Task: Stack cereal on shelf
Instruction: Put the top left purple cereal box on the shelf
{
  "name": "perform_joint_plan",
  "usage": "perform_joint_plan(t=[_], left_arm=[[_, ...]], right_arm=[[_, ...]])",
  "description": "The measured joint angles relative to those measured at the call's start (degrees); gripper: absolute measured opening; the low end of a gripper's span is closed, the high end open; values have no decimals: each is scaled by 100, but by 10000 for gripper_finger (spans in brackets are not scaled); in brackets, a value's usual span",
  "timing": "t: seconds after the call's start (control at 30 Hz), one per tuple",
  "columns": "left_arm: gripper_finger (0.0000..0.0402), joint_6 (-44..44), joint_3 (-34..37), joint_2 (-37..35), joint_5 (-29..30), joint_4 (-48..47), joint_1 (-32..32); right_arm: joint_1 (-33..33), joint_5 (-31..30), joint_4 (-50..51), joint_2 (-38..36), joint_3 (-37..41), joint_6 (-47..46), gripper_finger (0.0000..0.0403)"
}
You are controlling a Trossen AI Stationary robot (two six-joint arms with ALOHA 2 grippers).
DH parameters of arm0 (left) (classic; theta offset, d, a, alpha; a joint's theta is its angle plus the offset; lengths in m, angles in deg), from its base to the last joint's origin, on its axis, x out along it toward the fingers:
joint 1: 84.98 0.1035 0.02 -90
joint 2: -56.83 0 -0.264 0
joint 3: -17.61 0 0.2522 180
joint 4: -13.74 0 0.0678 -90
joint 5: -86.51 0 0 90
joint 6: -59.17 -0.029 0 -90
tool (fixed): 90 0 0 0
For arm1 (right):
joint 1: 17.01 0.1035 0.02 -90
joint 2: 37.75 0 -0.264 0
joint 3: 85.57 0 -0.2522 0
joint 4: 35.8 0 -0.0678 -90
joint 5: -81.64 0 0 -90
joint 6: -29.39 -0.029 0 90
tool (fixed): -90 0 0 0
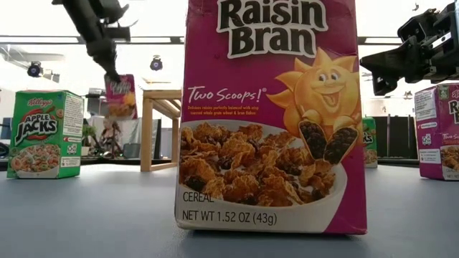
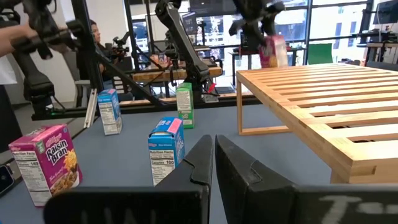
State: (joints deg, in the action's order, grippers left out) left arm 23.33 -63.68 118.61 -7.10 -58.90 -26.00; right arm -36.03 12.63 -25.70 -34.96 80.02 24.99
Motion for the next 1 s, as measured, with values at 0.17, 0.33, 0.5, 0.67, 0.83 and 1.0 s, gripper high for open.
perform_joint_plan(t=[0.17,0.33,0.5,0.67,0.83,1.0], left_arm=[[167,106,-474,0,-208,-97,0],[157,260,-729,7,-463,-77,0],[139,297,-775,13,-600,-13,-11],[131,315,-775,96,-602,247,-11],[130,323,-836,365,-861,689,-11],[130,387,-1266,902,-1436,862,-80]], right_arm=[[1,0,0,0,1,2,9],[1,0,0,0,0,4,9],[2,0,0,0,0,4,9],[2,0,0,0,0,6,9],[0,0,0,0,1,7,9],[1,0,0,0,1,7,9]])
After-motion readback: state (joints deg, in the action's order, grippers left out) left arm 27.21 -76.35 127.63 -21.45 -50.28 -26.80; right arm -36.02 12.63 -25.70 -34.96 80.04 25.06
